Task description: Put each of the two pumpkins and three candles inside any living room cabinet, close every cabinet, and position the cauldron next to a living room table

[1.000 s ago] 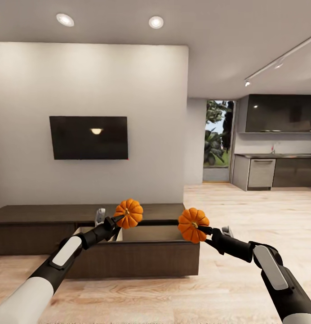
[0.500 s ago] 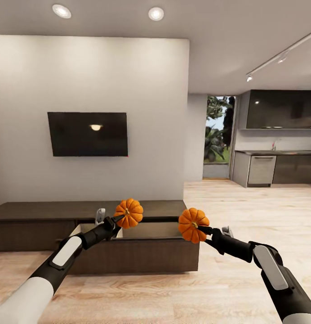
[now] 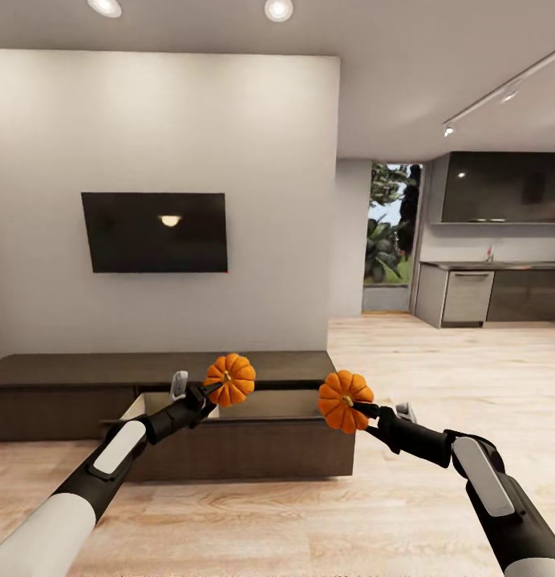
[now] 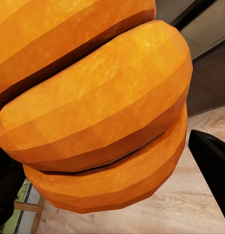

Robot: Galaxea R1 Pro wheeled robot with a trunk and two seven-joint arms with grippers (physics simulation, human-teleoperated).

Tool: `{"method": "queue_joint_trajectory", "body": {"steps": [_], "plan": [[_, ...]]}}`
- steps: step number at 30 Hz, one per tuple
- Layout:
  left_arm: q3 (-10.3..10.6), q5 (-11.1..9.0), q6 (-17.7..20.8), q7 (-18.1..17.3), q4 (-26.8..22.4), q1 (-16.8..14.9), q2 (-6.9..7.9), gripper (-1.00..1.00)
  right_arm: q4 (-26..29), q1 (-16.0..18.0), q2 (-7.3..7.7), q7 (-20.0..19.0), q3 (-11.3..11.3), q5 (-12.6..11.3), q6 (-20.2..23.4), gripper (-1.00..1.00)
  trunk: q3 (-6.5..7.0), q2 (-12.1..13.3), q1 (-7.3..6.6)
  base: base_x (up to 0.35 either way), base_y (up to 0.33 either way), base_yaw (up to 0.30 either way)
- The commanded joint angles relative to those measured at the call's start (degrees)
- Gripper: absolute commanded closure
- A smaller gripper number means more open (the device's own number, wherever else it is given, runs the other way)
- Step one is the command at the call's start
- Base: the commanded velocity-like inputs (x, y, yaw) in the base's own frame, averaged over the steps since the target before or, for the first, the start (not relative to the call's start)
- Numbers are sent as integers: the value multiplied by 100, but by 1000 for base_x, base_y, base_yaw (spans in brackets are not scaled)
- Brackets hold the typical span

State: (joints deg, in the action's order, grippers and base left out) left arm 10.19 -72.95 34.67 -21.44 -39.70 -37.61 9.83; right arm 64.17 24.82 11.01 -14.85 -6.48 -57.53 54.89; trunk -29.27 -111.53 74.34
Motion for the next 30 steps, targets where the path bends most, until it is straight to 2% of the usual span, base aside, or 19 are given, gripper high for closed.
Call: {"method": "queue_joint_trajectory", "body": {"steps": [1, 18, 25, 30], "plan": [[18, -39, 11, -9, 2, -4, 7, 100, 0, 5, -2, -36, -11, 23, 31, 100, -17, -4, -1, 0, 0, 0], [18, -43, 13, -20, 0, -5, 11, 100, 0, 5, -2, -36, -11, 23, 31, 100, -178, -4, -1, 0, 0, 0], [18, -37, 8, -172, 3, -2, 17, 100, 3, 5, -2, -36, -11, 23, 31, 100, -244, -4, -1, 0, 0, 0], [18, -35, 7, -197, 5, -5, 19, 100, 5, 5, -2, -36, -11, 23, 31, 100, -202, 197, -111, 0, 0, 0]]}}
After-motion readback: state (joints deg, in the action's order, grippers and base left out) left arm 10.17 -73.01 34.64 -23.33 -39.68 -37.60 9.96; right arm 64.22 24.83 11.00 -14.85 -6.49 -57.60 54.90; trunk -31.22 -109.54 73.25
